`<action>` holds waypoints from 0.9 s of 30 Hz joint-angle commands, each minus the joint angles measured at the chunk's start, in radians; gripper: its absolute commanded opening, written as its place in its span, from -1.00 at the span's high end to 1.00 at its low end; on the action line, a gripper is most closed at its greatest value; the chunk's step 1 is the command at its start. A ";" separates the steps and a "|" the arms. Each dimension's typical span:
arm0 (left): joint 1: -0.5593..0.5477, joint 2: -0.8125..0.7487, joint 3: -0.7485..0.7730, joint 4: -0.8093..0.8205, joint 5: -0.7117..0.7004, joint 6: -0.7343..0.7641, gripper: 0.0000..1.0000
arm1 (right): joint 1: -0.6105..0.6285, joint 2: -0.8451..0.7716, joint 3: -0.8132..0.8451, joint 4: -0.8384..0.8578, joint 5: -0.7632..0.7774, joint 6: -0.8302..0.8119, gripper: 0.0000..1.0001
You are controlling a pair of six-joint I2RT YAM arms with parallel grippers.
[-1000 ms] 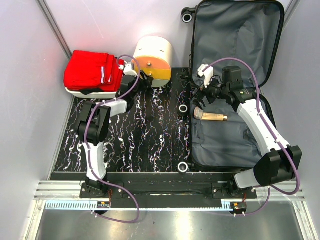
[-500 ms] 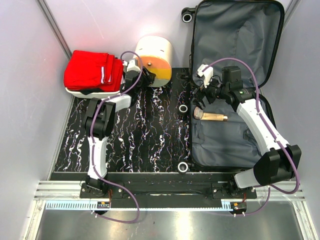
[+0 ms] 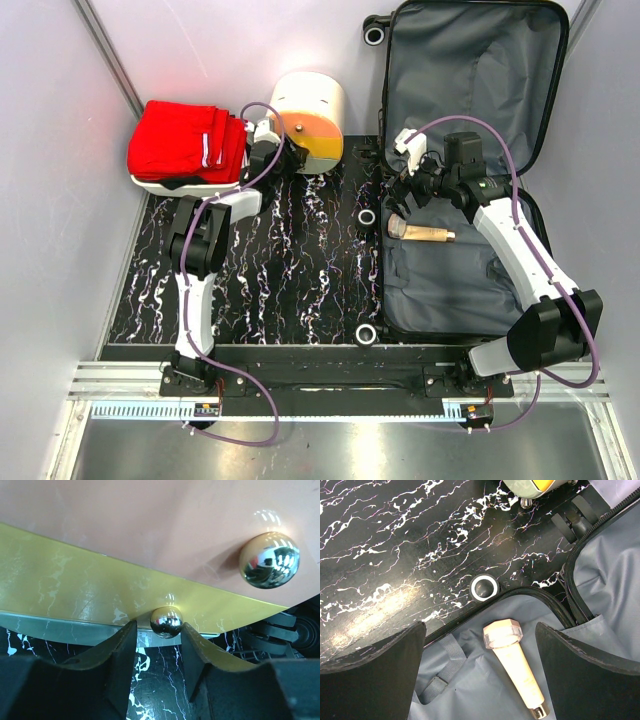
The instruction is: Open, take out, and arrange the luggage
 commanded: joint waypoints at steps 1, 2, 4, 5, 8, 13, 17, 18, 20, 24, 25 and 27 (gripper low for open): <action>0.010 -0.028 0.043 0.052 -0.003 0.021 0.11 | -0.005 -0.018 0.014 0.023 0.000 0.010 -0.99; 0.010 -0.032 0.042 0.052 -0.005 0.019 0.10 | -0.004 -0.018 0.013 0.023 0.000 0.012 -0.99; 0.010 -0.032 0.042 0.055 -0.005 0.018 0.11 | -0.002 -0.019 0.013 0.022 0.000 0.013 -0.99; 0.010 -0.033 0.040 0.058 -0.005 0.018 0.11 | -0.004 -0.019 0.014 0.022 0.000 0.013 -0.99; 0.012 -0.036 0.039 0.067 -0.002 0.009 0.17 | -0.004 -0.016 0.013 0.025 -0.003 0.019 -1.00; 0.015 -0.058 0.033 0.069 0.009 -0.004 0.30 | -0.004 -0.011 0.016 0.026 -0.007 0.027 -1.00; 0.015 -0.064 0.026 0.070 0.021 -0.013 0.29 | -0.004 -0.011 0.014 0.026 -0.011 0.033 -0.99; 0.015 -0.065 0.028 0.070 0.020 -0.015 0.28 | -0.004 -0.010 0.016 0.025 -0.013 0.038 -0.99; 0.018 -0.064 0.029 0.069 0.021 -0.021 0.24 | -0.004 -0.010 0.014 0.026 -0.013 0.039 -1.00; 0.022 -0.061 0.039 0.060 0.023 -0.030 0.19 | -0.004 -0.011 0.013 0.028 -0.011 0.044 -0.99; 0.022 -0.061 0.037 0.059 0.024 -0.036 0.16 | -0.004 -0.010 0.011 0.028 -0.010 0.044 -0.99; 0.024 -0.064 0.039 0.059 0.032 -0.033 0.12 | -0.002 -0.010 0.010 0.028 -0.010 0.044 -0.99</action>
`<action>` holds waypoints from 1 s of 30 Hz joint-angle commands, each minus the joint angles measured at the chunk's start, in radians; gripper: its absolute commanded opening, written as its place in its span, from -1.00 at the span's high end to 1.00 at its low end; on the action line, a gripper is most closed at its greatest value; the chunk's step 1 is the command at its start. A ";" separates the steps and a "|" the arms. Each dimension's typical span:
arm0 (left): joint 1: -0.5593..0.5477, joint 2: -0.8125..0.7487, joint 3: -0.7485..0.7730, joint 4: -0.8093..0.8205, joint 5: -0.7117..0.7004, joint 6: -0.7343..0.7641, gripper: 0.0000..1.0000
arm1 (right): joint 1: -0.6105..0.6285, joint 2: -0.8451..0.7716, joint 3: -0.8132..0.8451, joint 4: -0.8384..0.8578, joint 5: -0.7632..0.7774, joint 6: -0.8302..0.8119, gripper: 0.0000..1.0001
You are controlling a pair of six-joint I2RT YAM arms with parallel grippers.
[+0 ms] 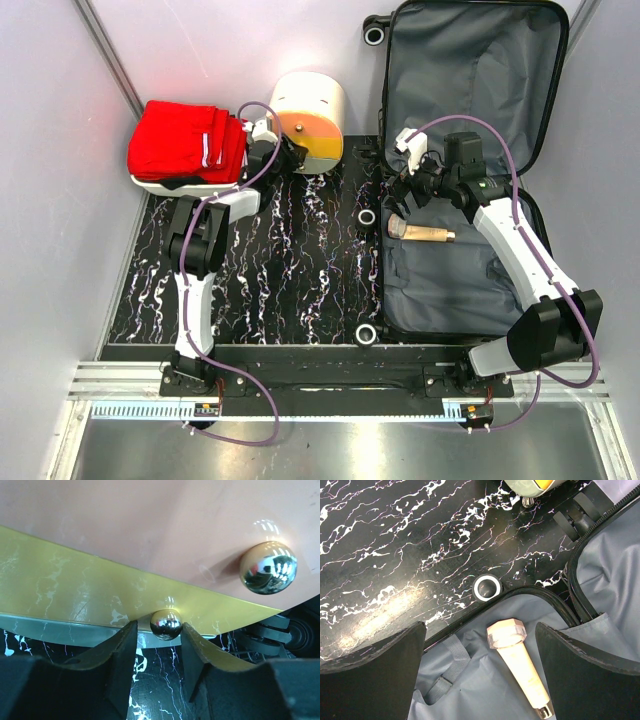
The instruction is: Open, take out, and arrange the luggage
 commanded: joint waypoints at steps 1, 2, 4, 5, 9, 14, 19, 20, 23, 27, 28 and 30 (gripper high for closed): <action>0.012 -0.065 0.035 0.052 0.015 -0.017 0.12 | -0.004 -0.010 0.010 0.026 -0.010 0.015 -0.99; 0.015 -0.065 0.033 0.054 0.013 -0.020 0.12 | -0.004 -0.010 0.011 0.028 -0.010 0.015 -1.00; 0.017 -0.068 0.033 0.051 0.015 -0.022 0.17 | -0.004 -0.008 0.010 0.028 -0.010 0.017 -0.99; 0.018 -0.068 0.033 0.051 0.013 -0.033 0.24 | -0.004 -0.008 0.011 0.028 -0.012 0.017 -1.00; 0.020 -0.068 0.038 0.043 0.015 -0.046 0.68 | -0.005 -0.005 0.013 0.028 -0.012 0.015 -0.99; 0.020 -0.094 -0.011 0.052 0.029 -0.060 0.99 | -0.004 -0.005 0.011 0.028 -0.012 0.015 -1.00; 0.017 -0.160 -0.120 0.064 0.024 -0.074 1.00 | -0.004 -0.013 0.004 0.029 -0.013 0.015 -0.99; 0.015 -0.181 -0.137 0.068 0.026 -0.074 1.00 | -0.004 -0.014 0.001 0.029 -0.015 0.012 -0.99; 0.004 -0.224 -0.206 0.078 0.032 -0.077 1.00 | -0.004 -0.022 -0.010 0.028 -0.013 0.003 -0.99; -0.014 -0.288 -0.315 0.083 0.038 -0.085 1.00 | -0.002 -0.030 -0.030 0.028 -0.012 -0.011 -0.99; -0.017 -0.299 -0.332 0.083 0.036 -0.095 1.00 | -0.004 -0.031 -0.032 0.028 -0.012 -0.011 -0.99; -0.022 -0.330 -0.376 0.071 0.016 -0.106 1.00 | -0.004 -0.037 -0.039 0.029 -0.013 -0.014 -0.99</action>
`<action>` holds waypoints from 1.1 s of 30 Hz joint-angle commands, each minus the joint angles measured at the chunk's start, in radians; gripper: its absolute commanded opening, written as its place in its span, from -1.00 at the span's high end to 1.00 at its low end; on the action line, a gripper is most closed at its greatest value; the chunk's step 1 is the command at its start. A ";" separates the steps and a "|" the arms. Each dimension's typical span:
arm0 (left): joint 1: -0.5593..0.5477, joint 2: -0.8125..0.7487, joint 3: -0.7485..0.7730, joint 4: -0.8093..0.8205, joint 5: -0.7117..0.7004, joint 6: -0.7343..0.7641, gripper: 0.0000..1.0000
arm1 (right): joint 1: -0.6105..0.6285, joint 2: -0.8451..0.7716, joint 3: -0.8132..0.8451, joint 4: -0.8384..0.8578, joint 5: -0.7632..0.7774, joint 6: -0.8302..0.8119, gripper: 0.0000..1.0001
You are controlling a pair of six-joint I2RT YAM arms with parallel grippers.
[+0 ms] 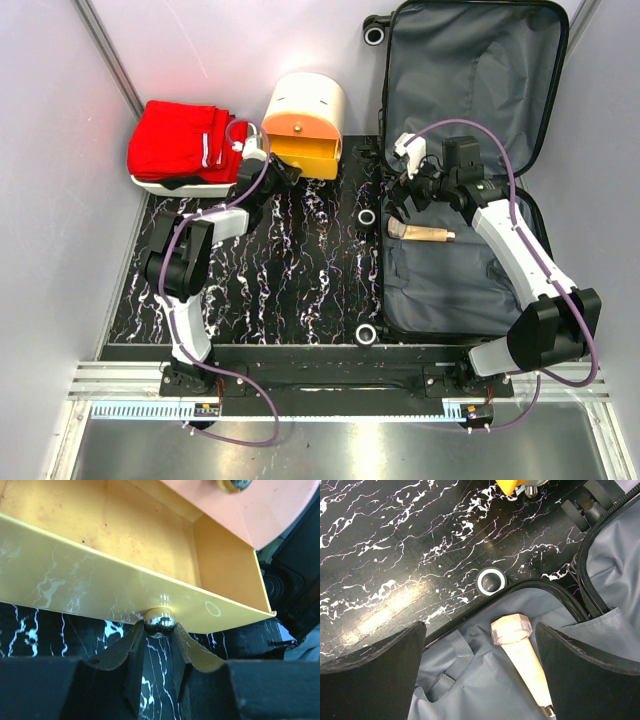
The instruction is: Open, take out, and arrange the luggage
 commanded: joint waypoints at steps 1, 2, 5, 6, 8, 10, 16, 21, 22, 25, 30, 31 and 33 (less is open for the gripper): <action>-0.011 -0.104 -0.076 0.049 -0.016 -0.040 1.00 | -0.003 -0.041 -0.014 0.024 -0.013 -0.015 -0.99; -0.013 -0.117 -0.088 0.050 -0.016 -0.042 1.00 | -0.003 -0.047 -0.019 0.025 -0.013 -0.015 -0.99; -0.019 -0.140 -0.125 0.048 -0.018 -0.042 1.00 | -0.003 -0.051 -0.030 0.024 -0.011 -0.016 -0.99; -0.019 -0.143 -0.131 0.052 -0.018 -0.042 1.00 | -0.003 -0.054 -0.036 0.024 -0.008 -0.019 -0.99; -0.025 -0.149 -0.134 0.052 -0.020 -0.036 0.48 | -0.003 -0.053 -0.039 0.024 0.004 -0.028 -1.00; -0.027 -0.151 -0.128 0.053 -0.024 -0.036 -0.05 | -0.005 -0.051 -0.036 0.018 0.013 -0.030 -0.99; -0.008 -0.206 -0.150 0.042 -0.010 0.030 -0.64 | -0.044 -0.011 0.006 -0.053 -0.005 -0.033 -0.99; 0.024 -0.310 -0.229 -0.013 0.043 0.096 -0.72 | -0.101 0.039 0.003 -0.126 -0.023 -0.093 -0.99; 0.039 -0.324 -0.239 -0.030 0.057 0.127 -0.75 | -0.118 0.053 0.006 -0.143 -0.016 -0.113 -0.99; 0.067 -0.370 -0.256 -0.100 0.100 0.179 -0.82 | -0.161 0.117 0.021 -0.182 -0.011 -0.191 -1.00; 0.079 -0.425 -0.243 -0.183 0.181 0.268 -0.98 | -0.180 0.223 0.067 -0.174 -0.036 -0.272 -0.99; 0.079 -0.431 -0.239 -0.194 0.200 0.294 -0.98 | -0.178 0.245 0.078 -0.170 -0.048 -0.288 -1.00; 0.082 -0.442 -0.217 -0.228 0.258 0.314 -0.98 | -0.180 0.312 0.116 -0.163 -0.059 -0.298 -0.99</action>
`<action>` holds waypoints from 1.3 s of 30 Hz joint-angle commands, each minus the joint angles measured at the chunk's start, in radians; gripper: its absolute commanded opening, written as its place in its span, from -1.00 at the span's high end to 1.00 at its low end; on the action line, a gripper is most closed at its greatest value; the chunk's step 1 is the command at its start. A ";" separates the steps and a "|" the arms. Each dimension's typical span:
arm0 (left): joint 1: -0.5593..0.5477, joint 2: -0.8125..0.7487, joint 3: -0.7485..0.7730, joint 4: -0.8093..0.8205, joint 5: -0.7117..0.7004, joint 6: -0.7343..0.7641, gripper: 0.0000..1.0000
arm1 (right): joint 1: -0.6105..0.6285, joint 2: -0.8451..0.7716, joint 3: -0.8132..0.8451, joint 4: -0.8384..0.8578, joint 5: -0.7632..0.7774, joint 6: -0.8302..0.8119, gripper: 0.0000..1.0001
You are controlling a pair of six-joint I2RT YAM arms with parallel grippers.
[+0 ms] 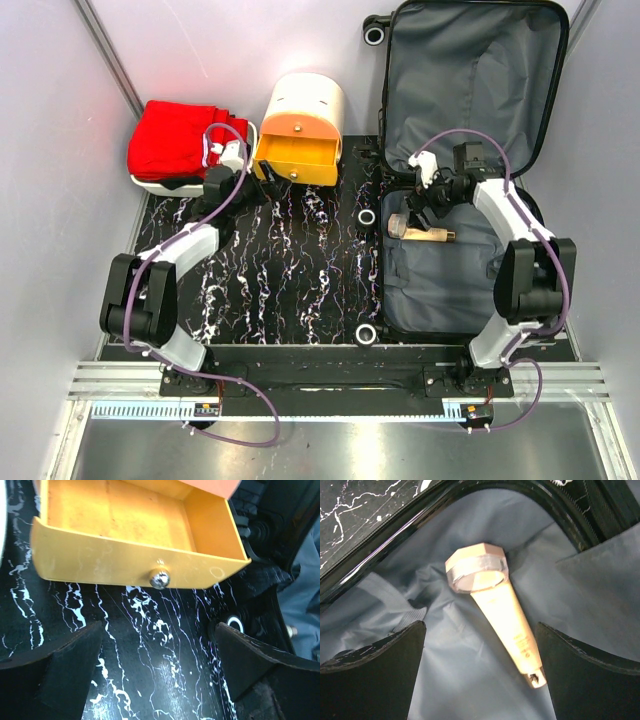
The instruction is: Open, take out, and arrange the luggage
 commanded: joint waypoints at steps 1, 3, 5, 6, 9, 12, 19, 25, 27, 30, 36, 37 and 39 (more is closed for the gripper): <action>-0.001 -0.057 0.034 -0.060 0.148 0.114 -0.98 | 0.004 0.095 0.115 0.003 -0.062 -0.081 -0.99; 0.000 -0.063 0.043 -0.071 0.180 0.120 -0.98 | 0.004 0.157 0.151 -0.006 -0.075 -0.083 -1.00; 0.002 -0.070 0.049 -0.077 0.200 0.135 -0.98 | 0.004 0.207 0.181 -0.014 -0.098 -0.077 -0.99; 0.003 -0.075 0.049 -0.079 0.202 0.140 -0.98 | 0.004 0.221 0.188 -0.017 -0.104 -0.074 -0.99; 0.009 -0.090 0.043 -0.086 0.194 0.155 -0.98 | 0.009 0.269 0.217 -0.032 -0.124 -0.075 -0.99; 0.022 -0.104 0.031 -0.092 0.191 0.157 -0.98 | 0.015 0.292 0.231 -0.052 -0.147 -0.091 -1.00; 0.034 -0.109 0.014 -0.097 0.186 0.149 -0.98 | 0.042 0.347 0.241 -0.076 -0.129 -0.081 -0.99; 0.040 -0.095 0.020 -0.097 0.189 0.134 -0.98 | 0.055 0.386 0.250 -0.087 -0.099 -0.086 -0.99; 0.039 -0.087 0.032 -0.094 0.197 0.128 -0.98 | 0.055 0.393 0.245 -0.103 -0.090 -0.103 -0.99; 0.040 -0.077 0.038 -0.094 0.200 0.126 -0.98 | 0.058 0.389 0.237 -0.103 -0.092 -0.114 -0.99; 0.039 -0.069 0.048 -0.092 0.203 0.123 -0.98 | 0.070 0.309 0.143 0.018 -0.076 -0.068 -0.98; 0.040 -0.069 0.046 -0.091 0.205 0.121 -0.98 | 0.068 0.262 0.085 0.085 -0.076 -0.065 -0.98; 0.039 -0.069 0.046 -0.089 0.202 0.121 -0.98 | 0.068 0.223 0.037 0.141 -0.076 -0.063 -0.97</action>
